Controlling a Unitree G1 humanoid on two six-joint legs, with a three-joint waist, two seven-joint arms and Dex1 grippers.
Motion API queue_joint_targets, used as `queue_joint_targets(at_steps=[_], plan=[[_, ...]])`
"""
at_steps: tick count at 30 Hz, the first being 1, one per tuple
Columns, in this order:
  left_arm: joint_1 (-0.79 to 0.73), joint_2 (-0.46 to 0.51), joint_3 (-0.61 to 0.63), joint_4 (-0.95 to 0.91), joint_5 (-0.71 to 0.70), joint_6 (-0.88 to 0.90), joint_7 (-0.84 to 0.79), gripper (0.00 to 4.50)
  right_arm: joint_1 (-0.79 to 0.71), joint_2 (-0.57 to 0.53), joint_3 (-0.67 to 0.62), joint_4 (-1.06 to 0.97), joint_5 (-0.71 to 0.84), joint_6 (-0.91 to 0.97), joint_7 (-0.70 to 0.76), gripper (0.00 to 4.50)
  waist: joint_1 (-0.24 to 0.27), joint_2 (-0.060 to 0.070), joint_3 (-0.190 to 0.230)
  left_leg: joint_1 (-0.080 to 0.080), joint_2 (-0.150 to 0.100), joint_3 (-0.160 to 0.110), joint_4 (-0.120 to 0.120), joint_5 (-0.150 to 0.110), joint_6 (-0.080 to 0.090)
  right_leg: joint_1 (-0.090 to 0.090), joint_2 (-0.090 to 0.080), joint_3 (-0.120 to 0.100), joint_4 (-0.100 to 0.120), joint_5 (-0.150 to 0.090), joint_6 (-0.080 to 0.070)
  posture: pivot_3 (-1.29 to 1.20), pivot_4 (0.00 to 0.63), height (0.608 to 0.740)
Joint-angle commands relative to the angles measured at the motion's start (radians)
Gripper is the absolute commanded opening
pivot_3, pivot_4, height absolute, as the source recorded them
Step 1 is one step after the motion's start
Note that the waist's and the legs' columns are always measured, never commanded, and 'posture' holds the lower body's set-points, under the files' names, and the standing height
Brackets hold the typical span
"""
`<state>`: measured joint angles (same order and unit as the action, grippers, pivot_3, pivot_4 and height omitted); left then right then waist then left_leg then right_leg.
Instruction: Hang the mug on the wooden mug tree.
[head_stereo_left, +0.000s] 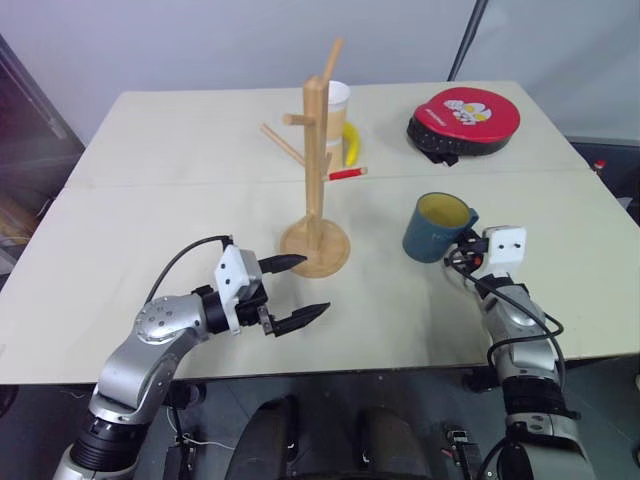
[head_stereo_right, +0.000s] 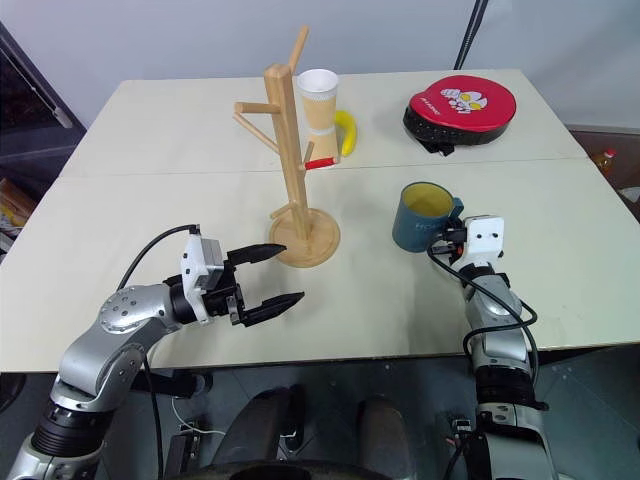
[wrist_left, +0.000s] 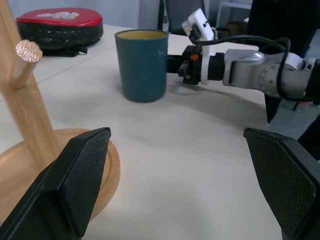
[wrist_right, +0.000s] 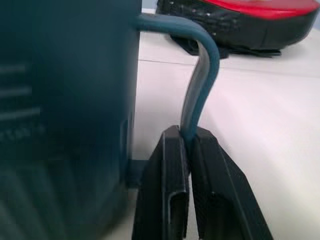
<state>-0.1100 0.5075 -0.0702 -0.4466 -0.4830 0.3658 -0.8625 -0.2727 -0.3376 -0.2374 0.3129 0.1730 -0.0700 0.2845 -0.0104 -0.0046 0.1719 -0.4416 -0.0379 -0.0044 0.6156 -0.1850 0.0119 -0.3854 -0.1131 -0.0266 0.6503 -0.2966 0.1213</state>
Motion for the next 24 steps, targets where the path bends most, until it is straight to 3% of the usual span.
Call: queue_joint_targets(at_steps=[1, 7, 11, 17, 24], plan=[[-0.007, 0.005, 0.007, -0.028, -0.005, -0.014, 0.004, 4.50, 0.021, -0.031, 0.002, -0.102, 0.002, -0.010, 0.029, 0.04, -0.001, 0.000, 0.000, 0.000, 0.000, 0.000, 0.000, 0.000, 0.000, 0.000, 0.000, 0.000, 0.000, 0.000, 0.000, 0.00, 0.150, 0.740], [-0.005, 0.024, 0.058, -0.007, -0.020, -0.017, -0.001, 4.50, 0.102, -0.230, 0.141, -0.371, -0.112, -0.067, 0.241, 0.04, -0.002, 0.002, 0.001, 0.000, 0.000, 0.000, 0.000, 0.000, 0.000, -0.001, 0.000, 0.000, 0.000, 0.000, 0.000, 0.00, 0.150, 0.740], [-0.015, 0.034, 0.094, 0.002, -0.047, -0.009, -0.006, 4.50, 0.031, -0.349, 0.182, -0.555, -0.079, 0.007, 0.366, 0.04, -0.004, 0.002, 0.001, 0.000, 0.001, 0.000, 0.000, 0.000, 0.000, -0.001, 0.000, 0.000, 0.000, 0.000, 0.000, 0.00, 0.150, 0.740], [-0.050, 0.018, 0.134, -0.009, -0.118, 0.025, 0.021, 4.50, -0.163, -0.371, 0.222, -0.585, -0.057, 0.116, 0.437, 0.04, 0.005, 0.000, 0.002, -0.001, 0.001, -0.001, 0.001, 0.000, 0.000, 0.000, -0.002, -0.001, -0.001, 0.000, 0.000, 0.00, 0.150, 0.740], [-0.054, 0.035, 0.182, -0.044, -0.195, 0.069, 0.049, 4.50, -0.270, -0.357, 0.257, -0.527, -0.060, 0.121, 0.482, 0.04, 0.008, -0.001, 0.003, -0.001, 0.000, -0.001, 0.001, 0.000, 0.000, 0.000, -0.004, -0.001, -0.002, 0.000, 0.000, 0.00, 0.150, 0.740]])
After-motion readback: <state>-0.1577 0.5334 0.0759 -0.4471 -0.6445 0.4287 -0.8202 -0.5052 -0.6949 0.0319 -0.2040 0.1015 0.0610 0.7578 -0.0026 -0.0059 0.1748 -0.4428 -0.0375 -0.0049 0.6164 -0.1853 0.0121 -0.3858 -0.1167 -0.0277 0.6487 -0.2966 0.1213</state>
